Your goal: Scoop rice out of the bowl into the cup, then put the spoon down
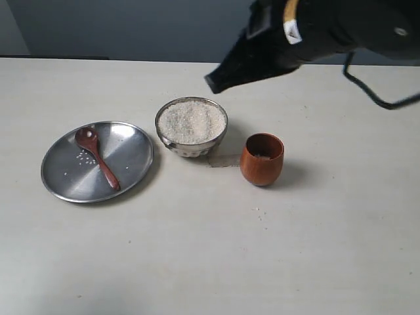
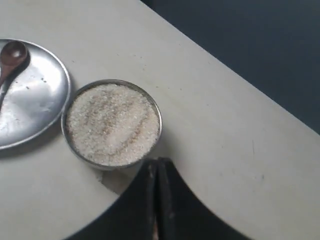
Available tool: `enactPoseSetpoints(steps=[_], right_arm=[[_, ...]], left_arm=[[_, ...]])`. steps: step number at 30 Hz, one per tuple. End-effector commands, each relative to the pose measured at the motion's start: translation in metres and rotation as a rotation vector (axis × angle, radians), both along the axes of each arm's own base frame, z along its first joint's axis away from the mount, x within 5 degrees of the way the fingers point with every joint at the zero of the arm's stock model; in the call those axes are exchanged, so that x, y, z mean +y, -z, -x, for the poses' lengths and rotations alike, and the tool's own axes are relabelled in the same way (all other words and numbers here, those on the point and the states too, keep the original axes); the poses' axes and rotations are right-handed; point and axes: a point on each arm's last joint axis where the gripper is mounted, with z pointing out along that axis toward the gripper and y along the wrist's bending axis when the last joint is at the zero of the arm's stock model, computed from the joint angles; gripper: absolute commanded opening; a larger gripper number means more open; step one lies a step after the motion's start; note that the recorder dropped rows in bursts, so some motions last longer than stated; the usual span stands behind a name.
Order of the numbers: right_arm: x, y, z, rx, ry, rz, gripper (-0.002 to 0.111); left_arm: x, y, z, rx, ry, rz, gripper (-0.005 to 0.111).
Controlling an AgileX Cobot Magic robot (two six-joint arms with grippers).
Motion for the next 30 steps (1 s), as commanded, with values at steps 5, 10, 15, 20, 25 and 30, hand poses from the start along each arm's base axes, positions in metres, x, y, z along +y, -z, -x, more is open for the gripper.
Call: enactPoseSetpoints(steps=[5,10,15,20,25,30], right_arm=[[-0.091,0.026,0.068,-0.112,0.028,-0.113,0.0],[-0.118,0.042,0.101,-0.133,0.042,-0.12,0.0],[-0.14,0.054,0.128,-0.153,0.08,-0.142,0.0],[-0.153,0.065,0.138,0.003,0.21,-0.106,0.0],[-0.152,0.065,0.138,0.001,0.208,-0.108,0.0],[-0.153,0.064,0.139,-0.005,0.207,-0.114,0.0]], left_arm=[[0.0,0.001,0.0,-0.003,-0.002,-0.004,0.0],[0.0,0.001,0.0,-0.003,-0.002,-0.004,0.0],[0.0,0.001,0.0,-0.003,-0.002,-0.004,0.0],[0.0,0.001,0.0,-0.003,-0.002,-0.004,0.0],[0.0,0.001,0.0,-0.003,-0.002,-0.004,0.0],[0.0,0.001,0.0,-0.003,-0.002,-0.004,0.0]])
